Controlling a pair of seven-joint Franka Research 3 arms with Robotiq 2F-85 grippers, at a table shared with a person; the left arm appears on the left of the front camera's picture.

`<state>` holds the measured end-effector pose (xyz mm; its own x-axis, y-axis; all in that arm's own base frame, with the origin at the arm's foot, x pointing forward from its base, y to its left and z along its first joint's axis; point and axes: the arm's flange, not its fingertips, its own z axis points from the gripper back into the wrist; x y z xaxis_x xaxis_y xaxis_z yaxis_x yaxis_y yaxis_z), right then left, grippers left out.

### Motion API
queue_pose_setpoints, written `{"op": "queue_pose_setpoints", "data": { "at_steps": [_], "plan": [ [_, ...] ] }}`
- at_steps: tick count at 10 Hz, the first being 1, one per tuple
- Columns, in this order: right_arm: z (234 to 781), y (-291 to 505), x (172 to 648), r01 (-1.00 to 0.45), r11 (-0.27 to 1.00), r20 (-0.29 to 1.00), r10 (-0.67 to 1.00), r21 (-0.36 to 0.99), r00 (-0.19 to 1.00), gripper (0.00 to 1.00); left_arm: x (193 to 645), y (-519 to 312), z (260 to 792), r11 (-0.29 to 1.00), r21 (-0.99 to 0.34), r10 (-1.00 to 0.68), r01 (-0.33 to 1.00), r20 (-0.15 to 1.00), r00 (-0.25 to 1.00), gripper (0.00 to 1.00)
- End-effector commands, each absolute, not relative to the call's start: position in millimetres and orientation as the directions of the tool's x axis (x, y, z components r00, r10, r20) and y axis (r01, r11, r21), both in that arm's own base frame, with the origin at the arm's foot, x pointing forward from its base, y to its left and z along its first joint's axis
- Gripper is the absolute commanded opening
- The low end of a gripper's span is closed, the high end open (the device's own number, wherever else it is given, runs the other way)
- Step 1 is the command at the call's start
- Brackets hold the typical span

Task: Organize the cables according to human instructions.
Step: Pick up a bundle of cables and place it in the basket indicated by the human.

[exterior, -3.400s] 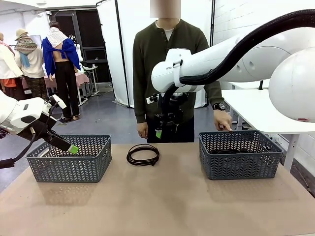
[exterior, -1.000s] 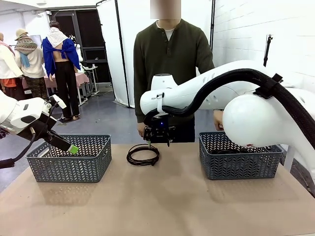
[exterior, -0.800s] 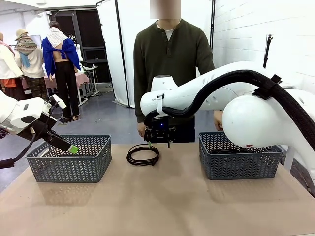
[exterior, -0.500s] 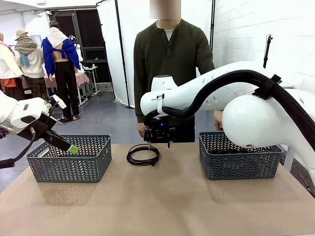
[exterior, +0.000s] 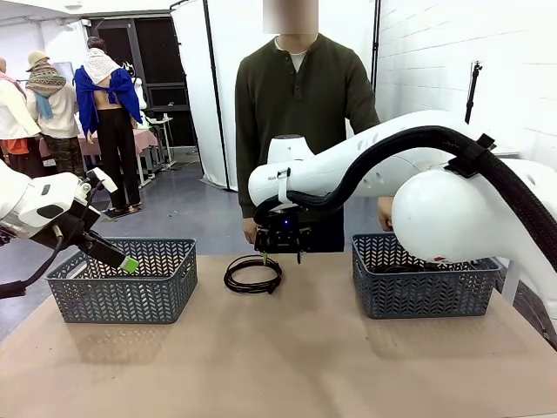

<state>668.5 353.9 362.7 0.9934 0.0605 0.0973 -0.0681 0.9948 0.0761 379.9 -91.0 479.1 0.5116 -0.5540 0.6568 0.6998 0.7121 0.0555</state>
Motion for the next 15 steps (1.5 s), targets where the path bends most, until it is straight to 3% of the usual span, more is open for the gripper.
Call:
{"op": "queue_pose_setpoints", "data": {
  "at_steps": [1, 15],
  "plan": [
    [355.1, 364.7, 686.5, 0.005, 0.998, 0.105, -0.011, 0.057, 0.994, 1.00, 381.0, -89.9, 478.4, 0.719, 0.038, -0.539, 0.694, 0.660, 0.523, 1.00],
    [303.4, 365.0, 717.8, 0.126, 0.992, 0.090, -0.123, -0.030, 0.988, 1.00, 381.0, -89.9, 478.4, 0.719, 0.038, -0.539, 0.694, 0.660, 0.523, 1.00]
  ]
}}
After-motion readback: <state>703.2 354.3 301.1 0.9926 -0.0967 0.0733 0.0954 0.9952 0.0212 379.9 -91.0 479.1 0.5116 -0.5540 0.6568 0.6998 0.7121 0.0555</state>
